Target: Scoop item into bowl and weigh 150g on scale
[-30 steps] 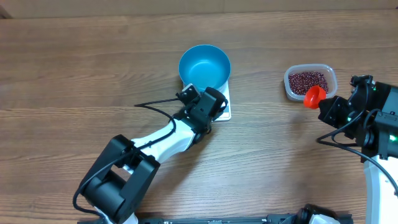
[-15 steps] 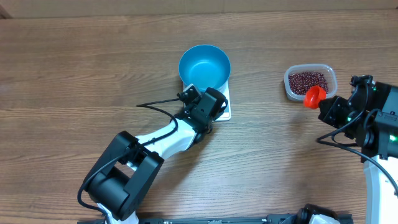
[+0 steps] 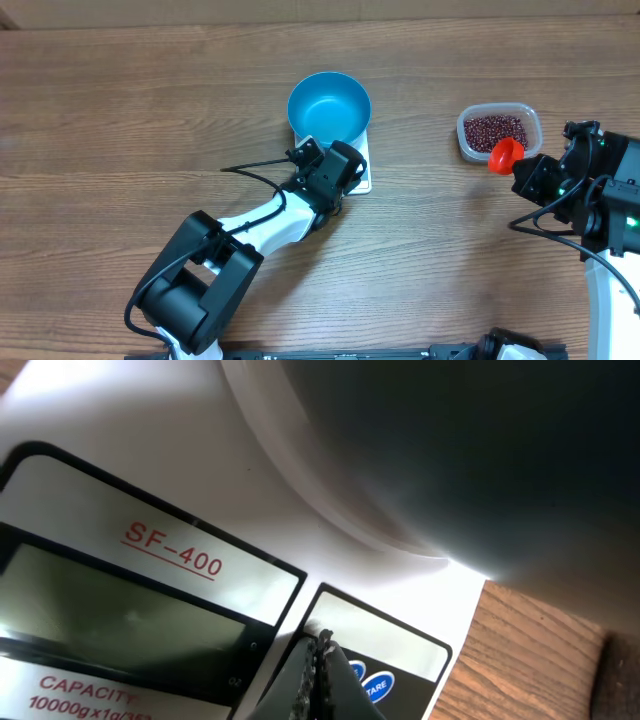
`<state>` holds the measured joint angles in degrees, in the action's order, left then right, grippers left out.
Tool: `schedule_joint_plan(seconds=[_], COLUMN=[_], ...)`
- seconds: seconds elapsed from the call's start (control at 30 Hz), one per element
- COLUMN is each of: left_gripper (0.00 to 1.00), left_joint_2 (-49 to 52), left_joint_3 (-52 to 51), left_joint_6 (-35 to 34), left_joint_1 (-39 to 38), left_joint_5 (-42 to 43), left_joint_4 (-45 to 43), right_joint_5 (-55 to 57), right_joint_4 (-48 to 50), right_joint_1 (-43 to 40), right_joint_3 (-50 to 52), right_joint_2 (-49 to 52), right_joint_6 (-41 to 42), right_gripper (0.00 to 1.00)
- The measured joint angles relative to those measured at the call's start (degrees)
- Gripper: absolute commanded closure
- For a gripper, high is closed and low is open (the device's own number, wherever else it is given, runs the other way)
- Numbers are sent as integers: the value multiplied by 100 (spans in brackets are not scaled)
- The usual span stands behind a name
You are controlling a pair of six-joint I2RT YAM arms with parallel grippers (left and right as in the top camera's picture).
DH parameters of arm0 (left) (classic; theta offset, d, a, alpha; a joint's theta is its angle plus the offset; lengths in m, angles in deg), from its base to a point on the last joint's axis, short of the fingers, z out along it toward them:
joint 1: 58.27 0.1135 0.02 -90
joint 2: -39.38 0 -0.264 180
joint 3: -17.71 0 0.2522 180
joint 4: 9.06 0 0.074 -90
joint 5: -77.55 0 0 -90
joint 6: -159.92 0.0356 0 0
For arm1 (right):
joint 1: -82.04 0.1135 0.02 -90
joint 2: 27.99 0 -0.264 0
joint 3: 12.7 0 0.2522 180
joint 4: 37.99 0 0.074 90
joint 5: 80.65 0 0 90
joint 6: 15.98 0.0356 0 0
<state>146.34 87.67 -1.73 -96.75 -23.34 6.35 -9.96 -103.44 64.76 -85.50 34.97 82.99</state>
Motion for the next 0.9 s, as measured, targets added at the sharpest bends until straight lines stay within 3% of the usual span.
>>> schedule_joint_plan(seconds=[0.53, 0.73, 0.83, 0.9], left_gripper=[96, 96, 96, 89], left_joint_2=[15, -356, -1180, -1895], left_joint_3=[20, 15, 0, 0], left_joint_6=[42, 647, 1196, 1596], left_joint_1=[2, 2, 2, 2], left_joint_5=[138, 498, 450, 284], left_joint_4=[-42, 614, 1237, 1550], right_joint_5=[0, -2, -2, -2], right_joint_4=[4, 2, 7, 4], right_joint_1=[0, 0, 0, 0], right_joint_3=[0, 0, 0, 0], right_joint_2=[0, 0, 0, 0], right_joint_6=[-4, -4, -4, -2], right_gripper=[96, 96, 96, 96])
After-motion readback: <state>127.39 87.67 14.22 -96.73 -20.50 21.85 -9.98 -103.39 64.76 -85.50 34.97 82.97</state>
